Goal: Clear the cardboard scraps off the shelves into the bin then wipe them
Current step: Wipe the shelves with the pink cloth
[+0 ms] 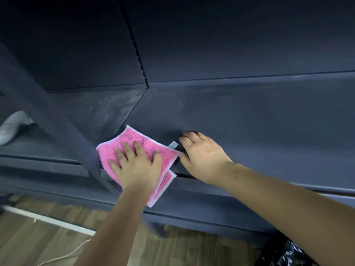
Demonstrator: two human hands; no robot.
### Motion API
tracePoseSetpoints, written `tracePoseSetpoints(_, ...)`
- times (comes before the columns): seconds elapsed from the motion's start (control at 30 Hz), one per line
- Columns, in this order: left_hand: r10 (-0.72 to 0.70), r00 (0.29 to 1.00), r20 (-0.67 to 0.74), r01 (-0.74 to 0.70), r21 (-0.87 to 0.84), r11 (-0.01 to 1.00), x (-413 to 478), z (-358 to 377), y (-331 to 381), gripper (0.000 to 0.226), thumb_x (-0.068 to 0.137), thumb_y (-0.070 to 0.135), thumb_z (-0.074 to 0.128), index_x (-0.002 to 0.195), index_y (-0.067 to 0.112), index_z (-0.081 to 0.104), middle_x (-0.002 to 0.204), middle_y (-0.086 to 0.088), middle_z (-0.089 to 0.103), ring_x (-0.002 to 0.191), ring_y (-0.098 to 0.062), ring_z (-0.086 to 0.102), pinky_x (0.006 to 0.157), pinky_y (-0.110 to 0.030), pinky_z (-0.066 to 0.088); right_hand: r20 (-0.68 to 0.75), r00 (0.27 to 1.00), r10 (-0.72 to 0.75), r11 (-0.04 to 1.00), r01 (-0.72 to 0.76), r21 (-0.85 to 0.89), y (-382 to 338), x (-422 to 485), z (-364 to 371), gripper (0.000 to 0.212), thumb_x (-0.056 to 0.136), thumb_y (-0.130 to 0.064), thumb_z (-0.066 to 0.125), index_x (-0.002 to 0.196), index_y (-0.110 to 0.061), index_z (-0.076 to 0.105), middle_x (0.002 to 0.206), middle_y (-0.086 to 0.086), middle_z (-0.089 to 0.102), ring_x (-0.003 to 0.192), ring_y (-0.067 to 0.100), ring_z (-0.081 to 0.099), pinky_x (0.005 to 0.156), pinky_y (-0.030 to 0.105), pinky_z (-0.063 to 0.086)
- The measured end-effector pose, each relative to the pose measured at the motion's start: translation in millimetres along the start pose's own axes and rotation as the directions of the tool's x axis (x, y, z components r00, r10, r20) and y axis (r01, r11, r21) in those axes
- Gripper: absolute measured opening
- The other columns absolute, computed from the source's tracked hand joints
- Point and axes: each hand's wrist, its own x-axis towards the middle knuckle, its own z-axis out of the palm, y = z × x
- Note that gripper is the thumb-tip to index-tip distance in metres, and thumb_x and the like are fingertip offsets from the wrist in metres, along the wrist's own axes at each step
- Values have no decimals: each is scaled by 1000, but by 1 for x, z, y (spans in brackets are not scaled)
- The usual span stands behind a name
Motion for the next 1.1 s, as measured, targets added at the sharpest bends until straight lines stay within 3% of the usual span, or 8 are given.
tracePoseSetpoints(0.27,41,999,-4,-41,4,999,-16,-4,-3,54,97,32,16,148,15,10,157,-12,6,144,-28,5,115,-44,7,94,978,-185,981,178,82,-38,5,12,33,95,-16,33,124,-14,47,127,1,54,120,19,47,99,26,35)
tracePoseSetpoints(0.4,245,968,-57,-238,111,965,-15,-27,-24,59,79,29,23,129,14,50,128,-12,51,117,-31,44,95,-37,33,75,987,-141,971,153,-185,-24,6,3,48,97,-41,31,133,-10,38,127,6,55,123,25,46,105,32,32)
tracePoseSetpoints(0.47,407,911,-64,-399,107,911,-9,-34,-39,55,72,25,33,117,14,62,115,-11,59,108,-34,52,90,-38,38,43,990,-133,947,140,-289,-23,4,6,58,94,-47,33,138,-10,36,129,10,56,127,27,45,113,36,26)
tracePoseSetpoints(0.57,564,822,84,-569,57,821,-4,-45,-55,50,82,24,50,131,19,48,150,2,30,140,-21,26,111,-32,25,-64,979,-192,954,171,-246,-28,-2,27,54,73,-50,40,107,-21,71,105,7,72,102,24,68,90,37,52)
tracePoseSetpoints(0.67,572,790,219,-601,92,794,1,-46,-62,66,87,28,58,144,25,24,156,13,11,142,-4,18,111,-16,18,-59,981,-183,967,168,-193,-31,-5,42,57,59,-53,51,100,-21,74,105,8,73,96,21,71,82,34,55)
tracePoseSetpoints(0.83,568,789,232,-612,222,759,-5,-38,-54,74,92,35,49,147,26,0,153,10,-10,146,-9,7,114,-23,23,-139,968,-210,958,175,-228,-22,-12,50,55,66,-58,60,108,-22,71,110,7,72,100,21,69,84,33,54)
tracePoseSetpoints(1.0,550,808,213,-590,307,747,-28,-29,-22,75,93,36,48,148,24,-1,158,0,-4,146,-14,5,113,-24,25,-167,962,-215,959,176,-220,-2,-32,45,75,42,-54,86,108,-19,71,110,8,71,100,22,70,82,35,55)
tracePoseSetpoints(1.1,627,767,131,-633,314,708,-43,-19,-7,85,68,33,79,140,17,38,147,-11,39,132,-23,45,86,-26,52,-157,965,-208,954,165,-249,16,-51,35,75,42,-57,85,107,-22,71,110,6,72,99,19,70,82,33,56)
